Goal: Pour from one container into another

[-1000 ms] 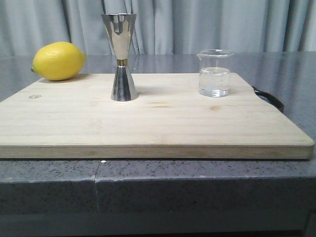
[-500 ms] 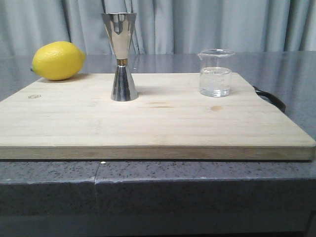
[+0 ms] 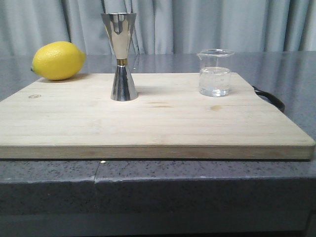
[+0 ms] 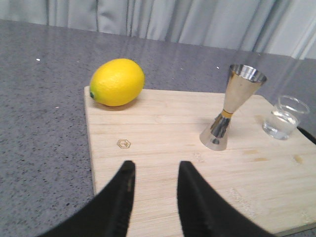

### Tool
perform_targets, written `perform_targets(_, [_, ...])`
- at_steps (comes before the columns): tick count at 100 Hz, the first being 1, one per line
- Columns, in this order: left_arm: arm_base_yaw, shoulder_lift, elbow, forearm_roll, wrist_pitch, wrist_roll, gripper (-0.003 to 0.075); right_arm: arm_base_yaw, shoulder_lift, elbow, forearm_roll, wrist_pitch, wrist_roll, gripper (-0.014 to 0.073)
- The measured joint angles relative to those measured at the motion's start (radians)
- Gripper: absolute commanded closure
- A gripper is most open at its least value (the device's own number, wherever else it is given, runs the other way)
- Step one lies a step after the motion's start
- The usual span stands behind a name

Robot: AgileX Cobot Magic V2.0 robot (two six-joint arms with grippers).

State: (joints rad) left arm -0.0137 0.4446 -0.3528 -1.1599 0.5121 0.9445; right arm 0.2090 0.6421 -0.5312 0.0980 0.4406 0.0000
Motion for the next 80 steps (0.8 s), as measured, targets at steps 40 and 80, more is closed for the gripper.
perform_targets(40, [0.0, 0.375, -0.004, -0.565, 0.174, 0.714, 0.0246, 0.104, 0.234, 0.012, 0.008, -0.353, 0.0, 0.0127])
perform_targets(80, [0.0, 0.721, -0.068, -0.608, 0.42, 1.044, 0.0246, 0.197, 0.416, 0.071, 0.008, -0.605, -0.005, 0.0129])
